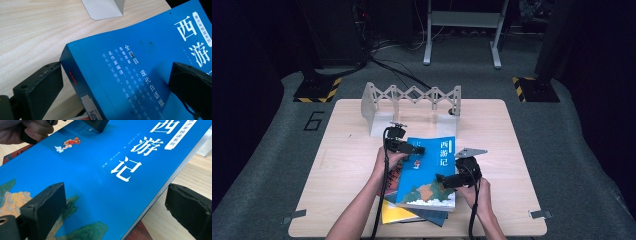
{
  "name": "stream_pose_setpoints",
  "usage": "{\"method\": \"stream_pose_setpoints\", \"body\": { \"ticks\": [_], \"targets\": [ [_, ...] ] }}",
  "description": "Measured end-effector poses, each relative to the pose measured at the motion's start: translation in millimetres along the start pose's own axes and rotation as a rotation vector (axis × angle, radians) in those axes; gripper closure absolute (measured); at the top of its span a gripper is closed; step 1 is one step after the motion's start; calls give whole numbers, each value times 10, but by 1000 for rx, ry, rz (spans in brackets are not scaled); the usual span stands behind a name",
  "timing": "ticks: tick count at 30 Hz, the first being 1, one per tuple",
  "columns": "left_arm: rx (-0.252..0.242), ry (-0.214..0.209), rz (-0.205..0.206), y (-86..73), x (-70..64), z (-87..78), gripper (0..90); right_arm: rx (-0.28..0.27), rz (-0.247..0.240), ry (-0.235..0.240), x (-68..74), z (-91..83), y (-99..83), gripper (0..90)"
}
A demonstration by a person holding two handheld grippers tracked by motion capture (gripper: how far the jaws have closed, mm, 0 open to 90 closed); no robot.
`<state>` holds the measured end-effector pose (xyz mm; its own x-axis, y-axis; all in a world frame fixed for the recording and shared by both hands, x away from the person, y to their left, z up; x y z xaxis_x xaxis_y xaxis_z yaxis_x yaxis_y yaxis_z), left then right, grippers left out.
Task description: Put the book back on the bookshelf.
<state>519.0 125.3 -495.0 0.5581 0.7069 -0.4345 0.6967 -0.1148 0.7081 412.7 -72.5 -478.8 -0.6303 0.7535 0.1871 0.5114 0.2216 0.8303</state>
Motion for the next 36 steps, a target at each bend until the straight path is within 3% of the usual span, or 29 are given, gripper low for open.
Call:
{"method": "stream_pose_setpoints", "body": {
  "ticks": [5,13,17,21,28,29,36],
  "targets": [
    [7,-46,-51,-14,3,51,0,0,-3,0,0,1,1,28],
    [23,-13,-24,22,-42,31,0,4,4,4,-5,8,-5,29],
    [30,-18,8,40,-53,-14,6,2,16,11,-11,15,-11,29],
    [15,-25,4,53,-72,-50,19,6,20,15,-10,19,-10,29],
    [-17,-34,35,127,-151,-157,24,16,7,11,-6,31,8,30],
    [-19,-38,54,163,-188,-208,26,16,8,10,-6,37,9,31],
    [-27,-38,67,182,-220,-294,41,9,8,20,-6,64,19,34]
  ]
}}
Point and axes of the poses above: each handheld gripper's, and its own axes: z roughly forward along the jaws, y roughly out of its top, x roughly to its left, the point moved 5 cm from there along z, roughly forward along the jaws, and after that the axes turned 9 degrees about -x, right-handed, at the moved point
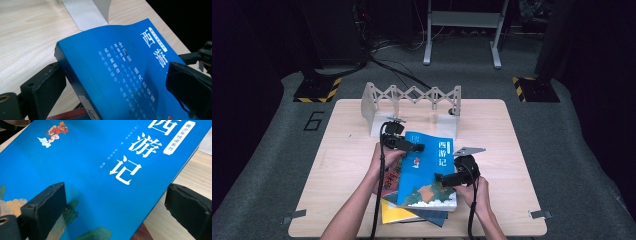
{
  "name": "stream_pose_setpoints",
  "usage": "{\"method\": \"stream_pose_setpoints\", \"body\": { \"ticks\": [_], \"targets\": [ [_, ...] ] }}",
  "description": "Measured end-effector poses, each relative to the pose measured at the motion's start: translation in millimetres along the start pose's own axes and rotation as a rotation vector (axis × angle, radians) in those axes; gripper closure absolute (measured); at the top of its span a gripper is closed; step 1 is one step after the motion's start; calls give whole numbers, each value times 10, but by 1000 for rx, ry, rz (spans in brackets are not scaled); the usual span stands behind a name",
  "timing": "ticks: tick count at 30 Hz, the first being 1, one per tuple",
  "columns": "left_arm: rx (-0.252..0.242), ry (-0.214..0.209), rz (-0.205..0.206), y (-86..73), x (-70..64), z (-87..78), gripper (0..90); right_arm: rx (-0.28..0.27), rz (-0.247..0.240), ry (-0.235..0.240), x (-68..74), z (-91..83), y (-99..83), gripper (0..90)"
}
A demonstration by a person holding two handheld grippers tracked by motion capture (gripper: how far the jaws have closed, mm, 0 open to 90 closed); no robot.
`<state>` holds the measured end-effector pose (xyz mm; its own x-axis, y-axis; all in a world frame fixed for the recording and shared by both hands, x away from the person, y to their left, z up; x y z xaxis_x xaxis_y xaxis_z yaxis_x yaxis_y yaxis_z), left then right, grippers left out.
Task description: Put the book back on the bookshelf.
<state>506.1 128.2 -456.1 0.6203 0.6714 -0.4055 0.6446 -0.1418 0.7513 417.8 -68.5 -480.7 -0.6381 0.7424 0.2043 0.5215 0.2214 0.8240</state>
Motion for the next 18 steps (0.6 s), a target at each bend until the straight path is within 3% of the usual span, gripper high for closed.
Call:
{"method": "stream_pose_setpoints", "body": {
  "ticks": [7,11,18],
  "targets": [
    [3,-16,-8,-7,11,-33,57,-2,11,8,6,15,3,35],
    [21,-49,-17,-45,1,-6,65,-7,14,11,1,16,-1,35],
    [30,-25,1,-32,-34,-22,79,-9,7,13,-4,21,3,35]
  ]
}}
Point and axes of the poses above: each handheld gripper's, and its own axes: z roughly forward along the jaws, y roughly out of its top, x roughly to its left, the point moved 5 cm from there along z, roughly forward along the jaws, and after that the axes turned 9 degrees about -x, right-handed, at the moved point
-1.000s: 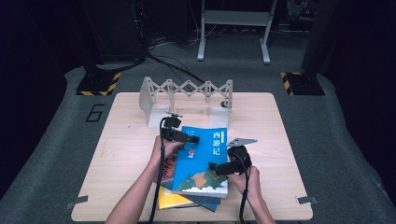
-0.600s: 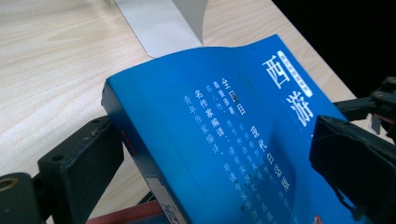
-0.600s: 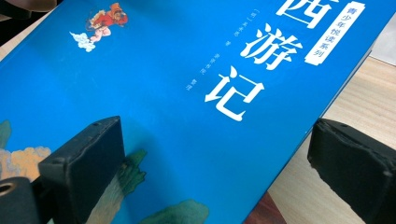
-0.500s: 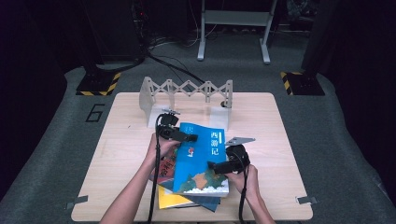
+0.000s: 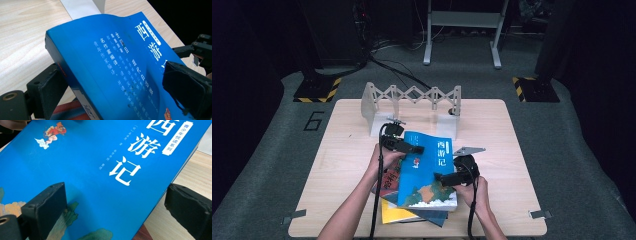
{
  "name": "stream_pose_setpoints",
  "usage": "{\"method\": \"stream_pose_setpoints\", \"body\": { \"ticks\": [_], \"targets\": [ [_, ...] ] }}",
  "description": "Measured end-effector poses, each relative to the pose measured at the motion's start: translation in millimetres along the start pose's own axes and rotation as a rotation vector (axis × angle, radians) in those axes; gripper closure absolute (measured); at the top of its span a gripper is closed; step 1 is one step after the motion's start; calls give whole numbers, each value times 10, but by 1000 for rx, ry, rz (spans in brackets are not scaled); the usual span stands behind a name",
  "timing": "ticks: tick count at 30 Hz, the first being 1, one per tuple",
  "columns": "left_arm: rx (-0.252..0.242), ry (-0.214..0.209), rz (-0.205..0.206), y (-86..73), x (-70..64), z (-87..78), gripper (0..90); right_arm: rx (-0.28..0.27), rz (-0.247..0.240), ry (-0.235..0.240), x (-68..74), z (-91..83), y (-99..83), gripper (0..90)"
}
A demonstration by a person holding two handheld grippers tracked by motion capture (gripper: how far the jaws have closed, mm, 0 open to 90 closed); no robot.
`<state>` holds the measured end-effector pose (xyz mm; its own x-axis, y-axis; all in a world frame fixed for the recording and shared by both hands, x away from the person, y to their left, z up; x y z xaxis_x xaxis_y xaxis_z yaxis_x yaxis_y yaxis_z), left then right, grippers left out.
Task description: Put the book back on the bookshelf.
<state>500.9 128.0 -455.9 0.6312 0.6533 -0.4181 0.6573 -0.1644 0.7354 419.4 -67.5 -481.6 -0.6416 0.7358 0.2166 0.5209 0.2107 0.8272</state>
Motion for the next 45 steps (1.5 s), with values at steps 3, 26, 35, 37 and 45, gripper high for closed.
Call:
{"method": "stream_pose_setpoints", "body": {
  "ticks": [3,26,35,37,45],
  "targets": [
    [-6,2,11,31,-44,-53,102,-3,1,3,-3,11,4,36],
    [41,24,60,46,-182,-102,186,-15,19,16,12,65,30,35],
    [51,24,54,46,-197,-107,234,-25,10,23,9,72,31,34],
    [42,32,62,57,-226,-116,263,-27,15,30,10,75,30,33],
    [65,37,104,95,-363,-140,378,-22,24,43,28,86,47,31]
  ]
}}
Point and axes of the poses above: each handheld gripper's, and its own axes: z roughly forward along the jaws, y roughly out of its top, x roughly to its left, the point moved 5 cm from there along z, roughly forward along the jaws, and after that the axes turned 9 degrees about -x, right-handed, at the moved point
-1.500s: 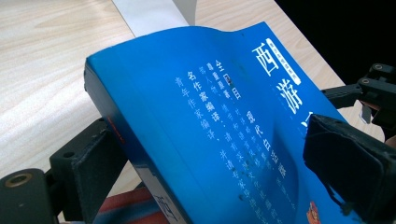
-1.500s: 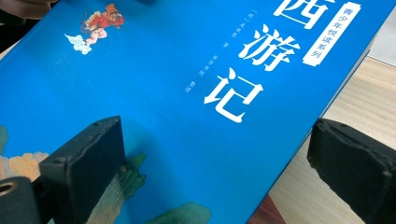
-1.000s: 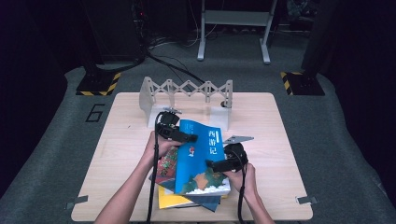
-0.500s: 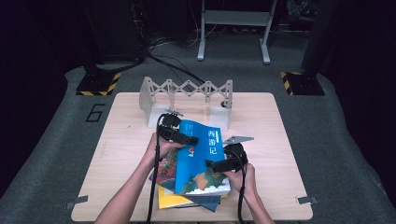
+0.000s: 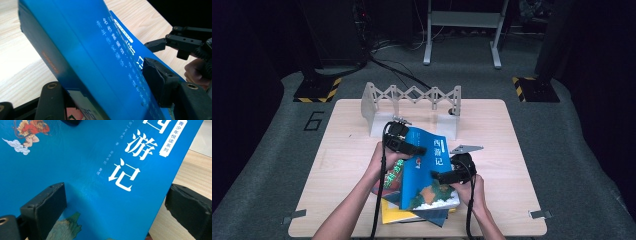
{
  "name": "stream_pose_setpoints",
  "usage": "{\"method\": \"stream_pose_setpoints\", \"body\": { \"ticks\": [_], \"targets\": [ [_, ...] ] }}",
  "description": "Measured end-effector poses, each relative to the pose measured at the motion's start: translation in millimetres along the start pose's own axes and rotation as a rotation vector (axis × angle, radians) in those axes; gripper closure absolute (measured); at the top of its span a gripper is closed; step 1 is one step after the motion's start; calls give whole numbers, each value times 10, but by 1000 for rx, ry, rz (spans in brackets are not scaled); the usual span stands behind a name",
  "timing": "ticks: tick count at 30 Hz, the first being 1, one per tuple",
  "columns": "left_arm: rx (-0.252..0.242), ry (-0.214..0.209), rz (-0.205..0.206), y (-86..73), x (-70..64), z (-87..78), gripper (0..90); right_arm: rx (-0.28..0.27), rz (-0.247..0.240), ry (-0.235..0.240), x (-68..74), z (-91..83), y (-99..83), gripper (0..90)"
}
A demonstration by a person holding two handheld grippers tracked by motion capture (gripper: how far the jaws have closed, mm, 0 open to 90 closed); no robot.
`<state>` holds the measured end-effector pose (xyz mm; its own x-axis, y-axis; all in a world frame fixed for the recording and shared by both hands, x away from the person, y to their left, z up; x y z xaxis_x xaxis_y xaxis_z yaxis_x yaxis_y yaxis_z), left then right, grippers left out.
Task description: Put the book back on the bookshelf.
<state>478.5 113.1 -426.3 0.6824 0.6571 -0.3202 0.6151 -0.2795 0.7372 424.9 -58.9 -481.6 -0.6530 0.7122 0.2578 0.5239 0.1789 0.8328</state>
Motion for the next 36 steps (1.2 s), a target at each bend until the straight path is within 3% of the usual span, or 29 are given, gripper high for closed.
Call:
{"method": "stream_pose_setpoints", "body": {
  "ticks": [4,7,15,19,22,25,29,31,33,34,36],
  "targets": [
    [12,25,26,26,-30,-23,389,1,-6,2,9,8,13,30],
    [10,22,16,3,2,-22,390,1,-9,-1,11,14,15,30],
    [-25,-26,-63,-63,92,-39,419,-17,-13,-12,24,-4,3,36],
    [-54,-55,-106,-95,138,-65,455,-19,-5,3,-5,-48,-7,89],
    [-73,-66,-124,-105,146,-95,473,-28,-6,-8,-76,-129,-36,78],
    [-87,-77,-139,-106,145,-126,487,-53,12,-25,-211,-263,-91,78],
    [-105,-88,-143,-98,148,-158,506,-112,86,-55,-480,-452,-191,76],
    [-110,-90,-148,-90,137,-176,510,-119,112,-100,-639,-530,-273,73],
    [-118,-91,-148,-78,127,-193,522,-83,127,-194,-870,-584,-425,59],
    [-128,-90,-151,-68,111,-206,522,-83,127,-194,-870,-584,-425,59],
    [-139,-90,-150,-49,91,-229,533,-41,123,-267,-1034,-583,-549,56]
  ]
}}
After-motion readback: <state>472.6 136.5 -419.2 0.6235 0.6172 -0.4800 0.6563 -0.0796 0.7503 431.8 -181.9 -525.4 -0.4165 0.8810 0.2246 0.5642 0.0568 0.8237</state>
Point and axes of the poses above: each handheld gripper's, and its own axes: z roughly forward along the jaws, y roughly out of its top, x roughly to its left, the point moved 5 cm from there along z, roughly forward along the jaws, and after that the axes turned 9 degrees about -x, right-handed, at the moved point
